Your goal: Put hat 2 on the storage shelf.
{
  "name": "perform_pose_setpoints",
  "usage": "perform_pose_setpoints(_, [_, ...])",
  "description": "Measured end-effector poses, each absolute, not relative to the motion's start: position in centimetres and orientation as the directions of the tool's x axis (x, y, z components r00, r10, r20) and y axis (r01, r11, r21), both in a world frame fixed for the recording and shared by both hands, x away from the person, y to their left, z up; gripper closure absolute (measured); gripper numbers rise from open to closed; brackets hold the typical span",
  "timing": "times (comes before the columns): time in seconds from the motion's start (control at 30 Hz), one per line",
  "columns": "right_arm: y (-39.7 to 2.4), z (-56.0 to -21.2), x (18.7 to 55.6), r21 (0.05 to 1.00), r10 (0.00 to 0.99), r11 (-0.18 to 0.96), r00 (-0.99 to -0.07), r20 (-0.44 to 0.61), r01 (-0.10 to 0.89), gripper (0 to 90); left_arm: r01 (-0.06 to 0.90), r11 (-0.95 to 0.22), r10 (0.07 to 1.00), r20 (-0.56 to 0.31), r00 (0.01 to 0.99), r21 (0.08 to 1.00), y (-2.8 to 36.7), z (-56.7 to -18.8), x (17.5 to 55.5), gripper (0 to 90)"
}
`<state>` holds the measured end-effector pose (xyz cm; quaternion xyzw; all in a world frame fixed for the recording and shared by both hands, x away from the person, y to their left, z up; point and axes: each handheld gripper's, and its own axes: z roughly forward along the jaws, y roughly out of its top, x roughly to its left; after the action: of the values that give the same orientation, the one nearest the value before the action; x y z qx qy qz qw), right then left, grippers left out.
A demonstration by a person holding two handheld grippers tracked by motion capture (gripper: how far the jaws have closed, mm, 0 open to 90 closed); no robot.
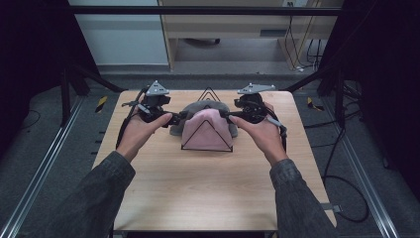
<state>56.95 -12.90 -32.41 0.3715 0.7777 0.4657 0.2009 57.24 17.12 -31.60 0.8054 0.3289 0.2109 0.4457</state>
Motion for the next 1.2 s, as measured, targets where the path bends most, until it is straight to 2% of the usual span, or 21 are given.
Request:
perform_pose_setpoints(0.13, [-12.4,-31.4,55.7,0.884,0.764,0.256,-0.642,0.062,0.390,19.1,0.330,-0.408,0.696,0.056,0.716,0.851,17.0,-31.3,55.8,7.5])
perform_pose_setpoints(0.2, [-12.3,-31.3,55.4,0.884,0.763,0.252,-0.642,0.068,0.393,17.7,0.329,-0.412,0.685,0.051,0.727,0.850,17.0,-31.4,55.3,7.0])
perform_pose_setpoints(0.57, [-11.2,-31.9,51.3,0.862,0.733,0.351,-0.680,-0.010,0.366,7.8,0.303,-0.494,0.650,0.115,0.751,0.815,18.3,-32.3,51.1,5.1])
perform_pose_setpoints(0.73, [-12.1,-33.3,49.5,0.867,0.768,0.329,-0.641,-0.015,0.373,7.4,0.284,-0.533,0.642,0.162,0.749,0.797,19.2,-33.2,49.2,4.9])
perform_pose_setpoints(1.2, [-15.1,-34.8,45.8,0.862,0.780,0.342,-0.624,-0.039,0.373,6.6,0.333,-0.560,0.677,0.187,0.712,0.758,22.2,-35.5,47.1,5.3])
